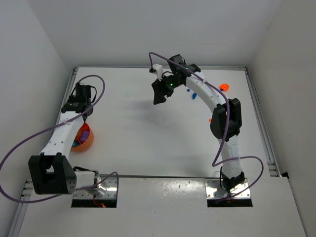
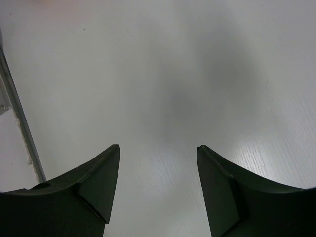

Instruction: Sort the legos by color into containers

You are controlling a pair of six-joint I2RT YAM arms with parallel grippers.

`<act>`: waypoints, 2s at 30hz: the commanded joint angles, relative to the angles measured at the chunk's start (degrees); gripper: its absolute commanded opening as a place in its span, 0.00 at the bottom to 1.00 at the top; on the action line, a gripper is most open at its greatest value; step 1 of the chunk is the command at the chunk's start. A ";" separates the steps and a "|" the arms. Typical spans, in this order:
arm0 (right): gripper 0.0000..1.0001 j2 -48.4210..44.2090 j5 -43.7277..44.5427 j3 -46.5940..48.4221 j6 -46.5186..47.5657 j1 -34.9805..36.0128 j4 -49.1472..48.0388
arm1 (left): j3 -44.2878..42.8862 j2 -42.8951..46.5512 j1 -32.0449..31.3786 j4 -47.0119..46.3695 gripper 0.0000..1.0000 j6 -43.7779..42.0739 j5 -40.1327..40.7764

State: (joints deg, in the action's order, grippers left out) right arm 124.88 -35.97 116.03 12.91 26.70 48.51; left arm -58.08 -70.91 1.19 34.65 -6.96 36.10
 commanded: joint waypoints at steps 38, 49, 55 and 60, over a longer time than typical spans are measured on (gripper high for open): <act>0.64 -5.44 0.28 -2.65 0.80 -0.59 -1.05 | 0.52 -7.22 9.44 2.70 0.00 8.37 -4.01; 0.64 -5.44 0.28 -2.65 0.80 -0.59 -1.58 | -1.33 -6.61 8.39 1.03 0.00 4.68 -10.16; 0.64 -5.44 0.28 -2.65 0.80 -0.59 -1.58 | -2.38 -4.76 7.86 -0.55 0.00 4.68 -8.41; 0.64 -5.44 0.28 -3.18 0.80 -0.59 -1.58 | -1.77 -4.23 7.86 -0.55 0.00 3.09 -7.19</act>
State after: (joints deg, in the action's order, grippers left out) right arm 123.15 -35.14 113.30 13.10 26.37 48.47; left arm -58.35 -77.19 9.37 35.53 -2.81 27.94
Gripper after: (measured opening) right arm 0.640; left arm 0.073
